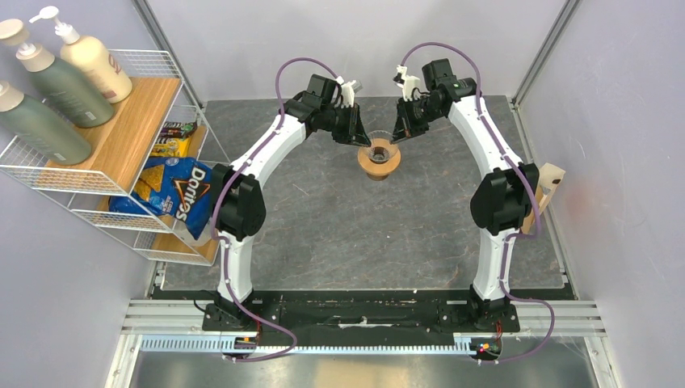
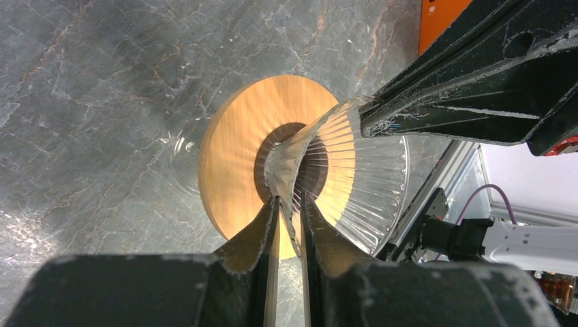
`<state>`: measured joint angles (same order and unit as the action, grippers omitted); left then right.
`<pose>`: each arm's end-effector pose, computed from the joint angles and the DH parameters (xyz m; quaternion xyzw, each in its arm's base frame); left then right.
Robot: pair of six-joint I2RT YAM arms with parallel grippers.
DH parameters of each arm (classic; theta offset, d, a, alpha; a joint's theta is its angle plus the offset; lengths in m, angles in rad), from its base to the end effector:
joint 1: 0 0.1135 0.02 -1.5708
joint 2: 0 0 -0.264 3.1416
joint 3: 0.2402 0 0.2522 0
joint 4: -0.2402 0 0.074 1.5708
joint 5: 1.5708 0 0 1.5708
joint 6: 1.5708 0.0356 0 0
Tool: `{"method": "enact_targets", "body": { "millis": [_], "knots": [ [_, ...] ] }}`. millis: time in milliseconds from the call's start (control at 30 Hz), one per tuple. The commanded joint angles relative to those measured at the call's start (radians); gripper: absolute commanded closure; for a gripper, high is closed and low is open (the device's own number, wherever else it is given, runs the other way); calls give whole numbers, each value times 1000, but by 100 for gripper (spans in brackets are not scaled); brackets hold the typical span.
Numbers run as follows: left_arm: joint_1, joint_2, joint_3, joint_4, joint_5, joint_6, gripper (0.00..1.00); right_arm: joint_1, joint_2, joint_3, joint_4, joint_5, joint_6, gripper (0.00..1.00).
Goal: Place the coffee filter in the dripper
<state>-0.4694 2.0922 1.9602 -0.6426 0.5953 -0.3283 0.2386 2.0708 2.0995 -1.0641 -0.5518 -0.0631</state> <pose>0.4156 -0.2332 0.2973 0.1755 0.8711 -0.3931 0.2365 0.4260 0.1228 0.3225 -0.2107 0.9065 0.2840 0.2305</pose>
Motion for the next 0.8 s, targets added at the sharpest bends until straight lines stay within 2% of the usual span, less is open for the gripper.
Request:
{"method": "enact_targets", "body": {
  "millis": [0,300,367,433,500,767],
  "knots": [
    [-2,98,-58,-101,-97,80,98,2,96,-68,-43,141,-72,100],
    [-3,98,-60,-103,-99,81,98,2,93,-87,-35,138,-80,100],
    [-3,95,-54,-101,-94,78,93,1,89,-79,-39,125,-79,100],
    [-3,92,-46,-101,-91,70,86,2,89,-59,-53,102,-81,95],
    [-3,91,-37,-101,-84,62,83,1,91,-43,-67,91,-80,91],
    [-2,79,-21,-101,-68,34,73,2,73,-33,-86,73,-82,86]
  ]
}}
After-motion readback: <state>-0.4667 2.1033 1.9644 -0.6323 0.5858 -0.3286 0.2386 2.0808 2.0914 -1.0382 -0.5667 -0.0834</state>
